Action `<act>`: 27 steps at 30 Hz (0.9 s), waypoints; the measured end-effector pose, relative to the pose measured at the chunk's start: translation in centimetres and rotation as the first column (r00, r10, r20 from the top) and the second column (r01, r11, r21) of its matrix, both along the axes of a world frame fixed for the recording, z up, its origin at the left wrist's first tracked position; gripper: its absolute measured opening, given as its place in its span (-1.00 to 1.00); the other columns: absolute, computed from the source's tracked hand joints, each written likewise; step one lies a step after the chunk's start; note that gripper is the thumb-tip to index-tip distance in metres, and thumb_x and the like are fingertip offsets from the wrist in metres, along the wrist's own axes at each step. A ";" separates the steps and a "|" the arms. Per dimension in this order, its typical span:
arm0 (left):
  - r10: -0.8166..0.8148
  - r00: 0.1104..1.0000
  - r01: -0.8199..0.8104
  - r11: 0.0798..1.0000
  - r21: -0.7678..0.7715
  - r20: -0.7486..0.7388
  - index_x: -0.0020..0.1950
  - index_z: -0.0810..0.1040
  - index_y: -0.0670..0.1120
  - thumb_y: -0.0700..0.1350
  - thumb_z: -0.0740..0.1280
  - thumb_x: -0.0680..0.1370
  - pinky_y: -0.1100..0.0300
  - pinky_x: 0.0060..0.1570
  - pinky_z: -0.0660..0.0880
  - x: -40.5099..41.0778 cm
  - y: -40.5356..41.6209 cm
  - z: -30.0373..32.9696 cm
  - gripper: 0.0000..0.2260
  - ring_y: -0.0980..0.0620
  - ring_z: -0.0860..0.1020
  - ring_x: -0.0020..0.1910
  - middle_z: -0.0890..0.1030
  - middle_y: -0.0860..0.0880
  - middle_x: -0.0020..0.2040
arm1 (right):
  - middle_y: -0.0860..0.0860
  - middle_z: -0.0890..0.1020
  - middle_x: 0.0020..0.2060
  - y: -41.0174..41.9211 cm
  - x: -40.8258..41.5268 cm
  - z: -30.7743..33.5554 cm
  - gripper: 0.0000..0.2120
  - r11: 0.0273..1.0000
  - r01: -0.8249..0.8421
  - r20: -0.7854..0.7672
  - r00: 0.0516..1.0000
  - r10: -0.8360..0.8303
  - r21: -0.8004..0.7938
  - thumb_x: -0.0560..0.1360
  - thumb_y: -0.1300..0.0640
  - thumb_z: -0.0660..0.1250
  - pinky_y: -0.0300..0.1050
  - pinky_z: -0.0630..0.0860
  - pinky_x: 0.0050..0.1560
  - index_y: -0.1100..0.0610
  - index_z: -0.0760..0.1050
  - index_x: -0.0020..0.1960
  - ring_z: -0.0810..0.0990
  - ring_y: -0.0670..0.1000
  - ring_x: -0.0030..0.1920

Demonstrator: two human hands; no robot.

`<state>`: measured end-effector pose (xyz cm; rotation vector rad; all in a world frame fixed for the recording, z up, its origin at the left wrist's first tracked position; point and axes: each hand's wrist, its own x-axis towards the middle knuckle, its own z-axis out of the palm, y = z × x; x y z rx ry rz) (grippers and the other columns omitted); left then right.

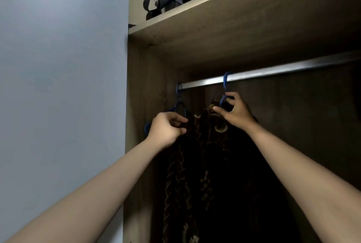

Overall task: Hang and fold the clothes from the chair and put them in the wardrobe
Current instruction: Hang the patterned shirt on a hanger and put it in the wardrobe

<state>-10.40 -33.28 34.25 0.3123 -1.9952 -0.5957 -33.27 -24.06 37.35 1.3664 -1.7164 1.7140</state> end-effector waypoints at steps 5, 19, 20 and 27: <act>0.017 1.000 -0.016 0.999 0.031 -0.009 0.00 0.63 -0.02 -0.23 0.45 0.43 0.22 -0.03 0.45 -0.1 -0.1 -1.2 -0.81 0.02 0.58 -0.02 0.61 -0.05 -0.06 | 0.14 0.54 0.21 -0.1 1.1 -0.3 -0.40 0.997 0.079 -0.019 0.997 -0.080 -0.019 0.42 0.01 0.46 -0.24 0.32 0.16 0.13 0.33 0.36 0.48 0.04 0.27; -0.418 0.877 0.398 0.908 0.127 0.236 0.40 0.38 -0.10 -0.33 0.22 0.57 0.42 0.16 0.41 3.3 2.2 -2.5 -0.59 0.17 0.42 0.31 0.49 0.02 0.28 | 0.15 0.60 0.06 -3.5 11.5 3.1 -0.74 0.988 0.150 -0.344 0.927 -0.150 -0.027 0.48 0.19 0.34 -0.14 0.45 0.11 0.23 0.54 0.15 0.56 0.11 0.08; -0.367 0.903 0.355 0.930 0.095 0.222 0.39 0.40 -0.12 -0.32 0.23 0.56 0.42 0.17 0.41 3.4 2.1 -2.5 -0.61 0.16 0.44 0.30 0.50 0.02 0.28 | 0.14 0.60 0.07 -4.0 12.1 3.3 -0.72 0.988 0.147 -0.335 0.934 -0.123 0.046 0.48 0.18 0.34 -0.16 0.45 0.10 0.21 0.53 0.17 0.57 0.11 0.09; 0.278 0.960 -0.275 0.959 -0.071 0.031 0.34 0.46 -0.05 -0.22 0.28 0.53 0.22 0.22 0.38 5.4 -1.2 -3.3 -0.62 0.00 0.46 0.28 0.51 -0.02 0.29 | 0.14 0.53 0.21 -7.8 12.1 1.7 -0.59 0.966 0.098 -0.158 0.986 -0.061 0.240 0.46 0.20 0.36 -0.12 0.43 0.22 0.18 0.44 0.30 0.50 0.12 0.23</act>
